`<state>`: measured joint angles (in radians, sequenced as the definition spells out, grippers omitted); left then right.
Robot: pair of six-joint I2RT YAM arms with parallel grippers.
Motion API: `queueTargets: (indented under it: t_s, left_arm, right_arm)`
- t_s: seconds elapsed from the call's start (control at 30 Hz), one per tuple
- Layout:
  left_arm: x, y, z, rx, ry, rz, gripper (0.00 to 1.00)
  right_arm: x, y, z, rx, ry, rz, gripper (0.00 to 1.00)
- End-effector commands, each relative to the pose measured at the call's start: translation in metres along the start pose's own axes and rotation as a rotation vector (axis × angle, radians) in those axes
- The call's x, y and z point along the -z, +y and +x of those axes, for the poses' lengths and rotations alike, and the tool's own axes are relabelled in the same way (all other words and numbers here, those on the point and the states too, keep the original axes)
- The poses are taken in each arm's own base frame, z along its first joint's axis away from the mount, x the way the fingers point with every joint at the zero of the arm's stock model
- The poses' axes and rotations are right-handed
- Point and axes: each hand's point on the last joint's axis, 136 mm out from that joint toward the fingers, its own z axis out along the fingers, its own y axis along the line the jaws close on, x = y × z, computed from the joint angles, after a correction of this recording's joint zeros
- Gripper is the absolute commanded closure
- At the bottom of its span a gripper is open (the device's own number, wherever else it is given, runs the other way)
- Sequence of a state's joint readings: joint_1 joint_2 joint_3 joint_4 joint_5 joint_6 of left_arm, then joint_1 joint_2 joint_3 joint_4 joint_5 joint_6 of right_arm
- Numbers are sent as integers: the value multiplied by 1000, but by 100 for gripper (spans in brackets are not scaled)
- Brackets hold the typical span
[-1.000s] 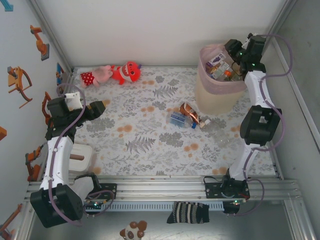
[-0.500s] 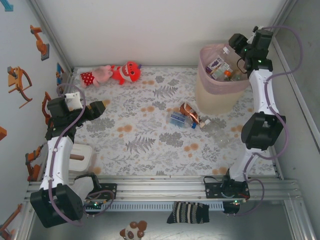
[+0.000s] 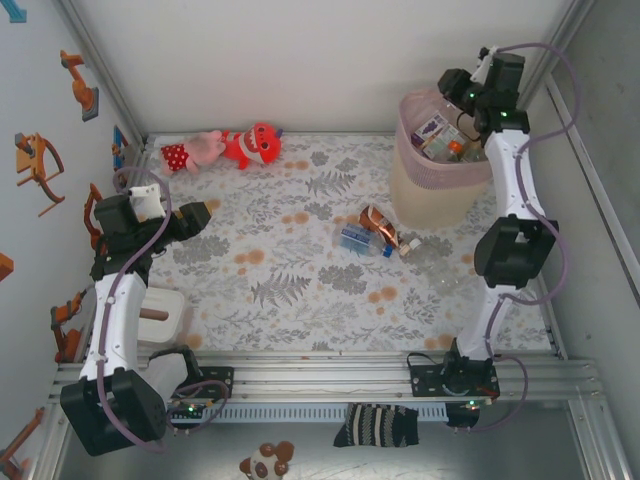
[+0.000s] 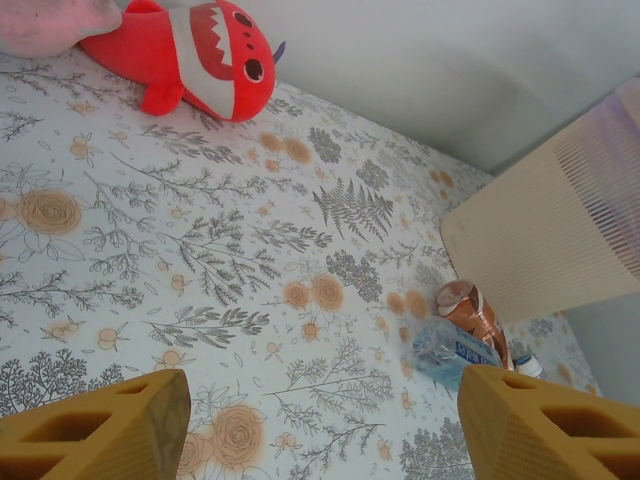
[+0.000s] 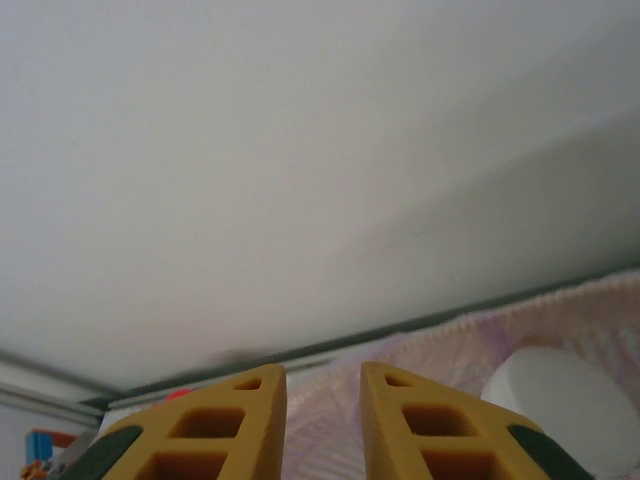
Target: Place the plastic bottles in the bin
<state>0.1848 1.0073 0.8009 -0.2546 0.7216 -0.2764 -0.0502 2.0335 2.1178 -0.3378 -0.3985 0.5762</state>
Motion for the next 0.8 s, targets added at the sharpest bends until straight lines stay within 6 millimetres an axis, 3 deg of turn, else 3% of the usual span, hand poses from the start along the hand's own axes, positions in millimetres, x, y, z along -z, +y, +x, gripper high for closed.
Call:
queueTargets:
  t_s: [0.0, 0.1, 0.2, 0.6, 0.77]
  left_arm:
    - [6, -7, -11, -40, -30, 7, 29]
    - [6, -7, -11, -39, -30, 7, 29]
    - [6, -7, -11, -38, -30, 7, 29]
    - [8, -8, -11, -37, -32, 9, 29]
    - [8, -9, -11, -35, -31, 11, 29]
  right_arm:
    - [-17, -30, 36, -32, 103, 70, 78]
    - [-24, -54, 58, -41, 150, 139, 79]
    - [-23, -62, 67, -36, 180, 170, 80]
    - [22, -22, 27, 77, 125, 187, 80]
    - [11, -18, 37, 100, 143, 109, 80]
